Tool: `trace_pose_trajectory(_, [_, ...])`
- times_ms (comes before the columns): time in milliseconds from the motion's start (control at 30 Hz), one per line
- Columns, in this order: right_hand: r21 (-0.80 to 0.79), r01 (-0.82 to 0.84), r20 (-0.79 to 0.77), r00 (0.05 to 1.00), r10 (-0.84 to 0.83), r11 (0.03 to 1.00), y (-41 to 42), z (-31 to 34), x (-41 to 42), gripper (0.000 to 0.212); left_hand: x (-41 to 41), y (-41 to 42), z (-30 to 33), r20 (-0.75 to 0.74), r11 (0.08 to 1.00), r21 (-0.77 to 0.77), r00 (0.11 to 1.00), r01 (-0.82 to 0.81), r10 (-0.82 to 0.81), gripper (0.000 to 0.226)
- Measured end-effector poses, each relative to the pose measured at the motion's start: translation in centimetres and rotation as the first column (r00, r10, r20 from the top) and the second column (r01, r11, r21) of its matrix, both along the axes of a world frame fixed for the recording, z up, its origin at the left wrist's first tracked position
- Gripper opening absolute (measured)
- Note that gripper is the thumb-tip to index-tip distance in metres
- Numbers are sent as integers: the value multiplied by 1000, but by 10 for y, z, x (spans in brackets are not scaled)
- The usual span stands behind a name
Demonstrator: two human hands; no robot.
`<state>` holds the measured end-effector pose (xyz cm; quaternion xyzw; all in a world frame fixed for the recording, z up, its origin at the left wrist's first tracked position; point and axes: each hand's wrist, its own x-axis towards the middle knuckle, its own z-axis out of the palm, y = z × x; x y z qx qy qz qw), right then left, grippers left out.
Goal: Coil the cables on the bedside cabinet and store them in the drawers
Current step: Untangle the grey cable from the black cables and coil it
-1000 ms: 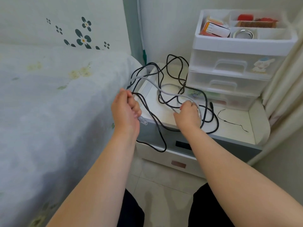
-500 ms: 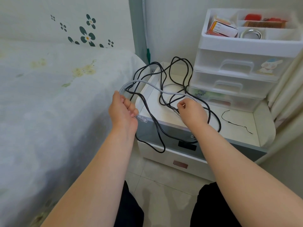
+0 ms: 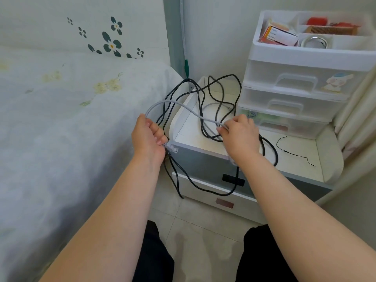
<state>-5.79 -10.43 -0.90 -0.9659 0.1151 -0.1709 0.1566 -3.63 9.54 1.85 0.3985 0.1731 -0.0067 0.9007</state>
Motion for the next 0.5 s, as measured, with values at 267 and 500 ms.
trace_pose_trajectory(267, [146,-162,64,986,154,976,27,28,-25,34,2,1,2,24,994,88,998,63,-65,38])
trace_pose_trajectory(500, [-82,-287,-213,941,265,954,41,4,-20,27,-1,-9,6,227,970,145,948,194,-223,27])
